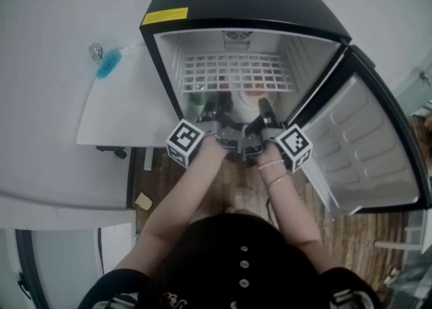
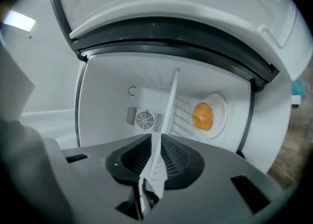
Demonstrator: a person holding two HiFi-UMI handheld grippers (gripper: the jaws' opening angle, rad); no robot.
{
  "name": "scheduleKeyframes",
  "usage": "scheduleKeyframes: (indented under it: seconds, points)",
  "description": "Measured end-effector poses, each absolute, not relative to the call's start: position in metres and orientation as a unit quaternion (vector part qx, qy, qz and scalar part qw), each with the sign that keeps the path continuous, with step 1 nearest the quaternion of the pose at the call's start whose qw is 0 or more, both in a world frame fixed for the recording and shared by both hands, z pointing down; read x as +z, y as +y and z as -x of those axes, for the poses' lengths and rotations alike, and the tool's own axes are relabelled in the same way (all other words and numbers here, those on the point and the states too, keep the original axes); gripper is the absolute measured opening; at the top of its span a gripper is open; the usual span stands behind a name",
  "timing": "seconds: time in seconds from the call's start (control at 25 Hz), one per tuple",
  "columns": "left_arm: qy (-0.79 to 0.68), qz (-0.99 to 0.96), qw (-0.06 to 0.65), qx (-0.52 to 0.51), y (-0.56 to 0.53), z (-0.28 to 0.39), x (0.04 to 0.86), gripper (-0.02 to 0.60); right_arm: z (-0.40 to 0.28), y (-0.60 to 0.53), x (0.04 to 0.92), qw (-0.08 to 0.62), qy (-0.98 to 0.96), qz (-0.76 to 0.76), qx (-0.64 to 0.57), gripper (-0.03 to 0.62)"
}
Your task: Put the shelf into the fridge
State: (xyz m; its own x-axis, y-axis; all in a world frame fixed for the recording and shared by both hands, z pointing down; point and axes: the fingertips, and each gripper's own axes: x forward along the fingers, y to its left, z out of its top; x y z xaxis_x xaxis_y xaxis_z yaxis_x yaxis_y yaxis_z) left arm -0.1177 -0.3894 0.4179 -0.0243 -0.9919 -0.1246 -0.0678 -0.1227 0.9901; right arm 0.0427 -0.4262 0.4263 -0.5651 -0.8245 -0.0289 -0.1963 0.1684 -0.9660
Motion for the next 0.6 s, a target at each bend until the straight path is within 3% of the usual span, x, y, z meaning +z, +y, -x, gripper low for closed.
scheduleKeyframes:
  seconds: [0.24,0.6]
  points:
    - [-0.487,-0.583,0.413,-0.502,-0.372,0.111,0.403,0.021,-0.039,-0.401,0.411,0.255,0.754,0.366,-0.482,0.036]
    - [-0.476,-0.716,0.346,-0.375,-0.348,0.069,0.375,0.006,-0.027,-0.367,0.397,0.215,0.806,0.347,-0.430,0.012]
